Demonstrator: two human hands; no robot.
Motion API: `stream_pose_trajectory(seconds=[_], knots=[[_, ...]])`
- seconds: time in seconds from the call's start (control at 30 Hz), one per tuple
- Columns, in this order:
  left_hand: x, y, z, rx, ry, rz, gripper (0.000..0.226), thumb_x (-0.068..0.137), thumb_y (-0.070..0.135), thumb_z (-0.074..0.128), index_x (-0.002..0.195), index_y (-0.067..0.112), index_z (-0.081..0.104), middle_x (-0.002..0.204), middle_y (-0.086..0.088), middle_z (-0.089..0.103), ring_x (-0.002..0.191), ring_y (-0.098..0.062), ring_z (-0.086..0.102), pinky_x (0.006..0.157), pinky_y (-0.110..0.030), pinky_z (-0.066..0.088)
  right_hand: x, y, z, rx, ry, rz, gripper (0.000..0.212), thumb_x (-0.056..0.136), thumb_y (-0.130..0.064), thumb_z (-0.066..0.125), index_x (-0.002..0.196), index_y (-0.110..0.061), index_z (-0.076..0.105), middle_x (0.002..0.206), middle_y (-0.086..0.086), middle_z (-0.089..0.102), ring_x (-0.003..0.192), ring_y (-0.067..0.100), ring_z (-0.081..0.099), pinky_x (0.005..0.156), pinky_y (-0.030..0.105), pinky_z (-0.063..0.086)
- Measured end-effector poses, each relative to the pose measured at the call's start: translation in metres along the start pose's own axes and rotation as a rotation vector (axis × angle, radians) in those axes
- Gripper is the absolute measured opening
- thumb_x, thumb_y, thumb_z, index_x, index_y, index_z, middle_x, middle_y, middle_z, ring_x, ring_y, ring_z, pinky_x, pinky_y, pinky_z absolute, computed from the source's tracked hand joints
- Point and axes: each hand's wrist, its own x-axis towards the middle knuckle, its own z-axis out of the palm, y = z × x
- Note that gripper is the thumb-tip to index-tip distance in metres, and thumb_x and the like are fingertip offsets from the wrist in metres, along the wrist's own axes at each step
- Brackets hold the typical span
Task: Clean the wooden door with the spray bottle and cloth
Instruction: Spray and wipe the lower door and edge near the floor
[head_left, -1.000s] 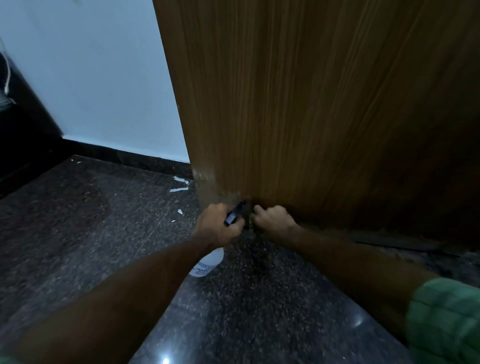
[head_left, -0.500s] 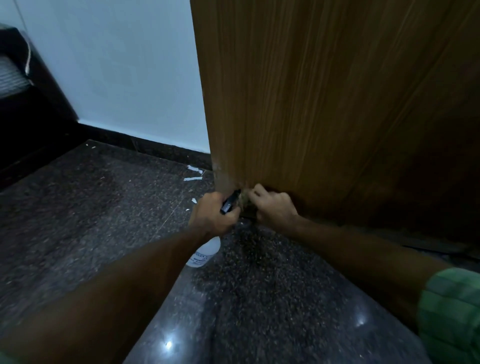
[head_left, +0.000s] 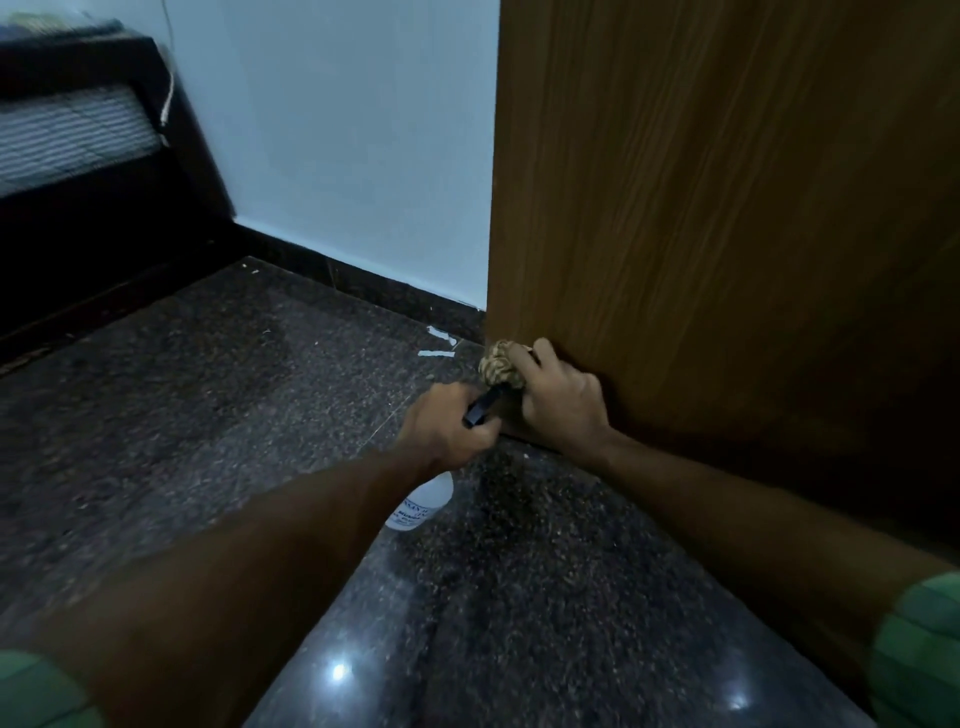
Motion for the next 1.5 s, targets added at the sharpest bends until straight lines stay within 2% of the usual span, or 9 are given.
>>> stream_pose_trajectory(seconds=[0.17, 0.33, 0.4, 0.57, 0.73, 0.9, 1.13, 1.4, 1.5], knots=[[-0.003, -0.005, -0.003, -0.043, -0.015, -0.054, 0.037, 0.083, 0.040, 0.066, 0.061, 0.018, 0.046, 0.055, -0.002, 0.049, 0.050, -0.023, 0.045, 0.050, -0.031, 0.032, -0.006, -0.008, 0.014, -0.104, -0.462, -0.232, 0.026, 0.101, -0.028, 0.055, 0.126, -0.020, 0.061, 0.124, 0.007, 0.054, 0.075, 0.022, 0.071, 0.055, 0.035, 0.051], [-0.002, -0.009, -0.009, 0.012, 0.031, -0.091, 0.040, 0.089, 0.034, 0.070, 0.061, 0.021, 0.044, 0.059, -0.003, 0.052, 0.055, -0.027, 0.049, 0.051, -0.032, 0.033, 0.013, -0.023, 0.004, 0.082, -0.115, 0.048, 0.055, 0.081, -0.018, 0.069, 0.134, -0.025, 0.058, 0.108, 0.006, 0.053, 0.063, 0.023, 0.064, 0.042, 0.029, 0.034], [-0.003, -0.012, -0.011, 0.013, 0.037, -0.096, 0.039, 0.089, 0.034, 0.069, 0.061, 0.022, 0.044, 0.060, -0.004, 0.052, 0.055, -0.027, 0.050, 0.052, -0.033, 0.033, 0.010, -0.021, 0.010, 0.082, -0.125, 0.048, 0.061, 0.079, -0.014, 0.068, 0.137, -0.026, 0.057, 0.108, 0.007, 0.052, 0.063, 0.024, 0.063, 0.042, 0.029, 0.032], [-0.005, -0.018, -0.014, 0.008, 0.024, -0.113, 0.037, 0.088, 0.035, 0.069, 0.063, 0.021, 0.045, 0.060, -0.005, 0.052, 0.055, -0.026, 0.048, 0.053, -0.034, 0.032, -0.003, -0.021, 0.020, 0.141, -0.593, -0.060, 0.046, 0.092, -0.015, 0.070, 0.135, -0.023, 0.057, 0.133, 0.006, 0.043, 0.092, 0.026, 0.068, 0.078, 0.042, 0.059], [-0.005, -0.022, -0.012, 0.039, 0.010, -0.126, 0.038, 0.090, 0.034, 0.069, 0.063, 0.020, 0.046, 0.059, -0.003, 0.052, 0.054, -0.025, 0.048, 0.052, -0.033, 0.034, 0.011, -0.019, 0.013, 0.225, -0.083, 0.043, 0.060, 0.084, -0.005, 0.063, 0.141, -0.021, 0.056, 0.112, 0.009, 0.050, 0.068, 0.026, 0.065, 0.048, 0.032, 0.047], [-0.005, -0.022, -0.001, 0.119, -0.087, -0.157, 0.034, 0.084, 0.048, 0.064, 0.069, 0.022, 0.049, 0.065, 0.000, 0.054, 0.063, -0.027, 0.057, 0.056, -0.032, 0.033, 0.002, -0.022, 0.029, -0.090, -0.513, -0.323, 0.040, 0.103, -0.016, 0.048, 0.143, -0.017, 0.049, 0.137, 0.010, 0.046, 0.086, 0.022, 0.071, 0.057, 0.033, 0.048], [-0.002, -0.029, 0.019, 0.292, -0.169, -0.224, 0.040, 0.088, 0.052, 0.071, 0.106, 0.017, 0.063, 0.093, -0.004, 0.058, 0.086, -0.026, 0.057, 0.073, -0.035, 0.045, -0.013, -0.009, 0.025, 0.297, -0.044, 0.113, 0.066, 0.076, -0.011, 0.064, 0.139, -0.028, 0.058, 0.111, 0.004, 0.053, 0.070, 0.028, 0.063, 0.049, 0.038, 0.053], [-0.001, -0.048, 0.016, 0.141, -0.080, -0.121, 0.036, 0.091, 0.040, 0.072, 0.067, 0.023, 0.051, 0.065, 0.000, 0.057, 0.062, -0.026, 0.058, 0.054, -0.031, 0.038, -0.007, -0.022, 0.059, -0.015, -0.179, -0.258, 0.041, 0.086, -0.014, 0.064, 0.127, -0.016, 0.062, 0.109, 0.008, 0.056, 0.066, 0.021, 0.061, 0.040, 0.033, 0.045], [-0.002, -0.045, 0.015, 0.054, -0.019, -0.091, 0.041, 0.093, 0.030, 0.070, 0.061, 0.022, 0.046, 0.055, 0.001, 0.050, 0.048, -0.018, 0.046, 0.049, -0.031, 0.029, -0.016, -0.038, 0.089, -0.201, -0.286, -0.395, 0.030, 0.094, -0.019, 0.044, 0.109, -0.024, 0.069, 0.106, 0.001, 0.062, 0.059, 0.015, 0.058, 0.039, 0.028, 0.031]])
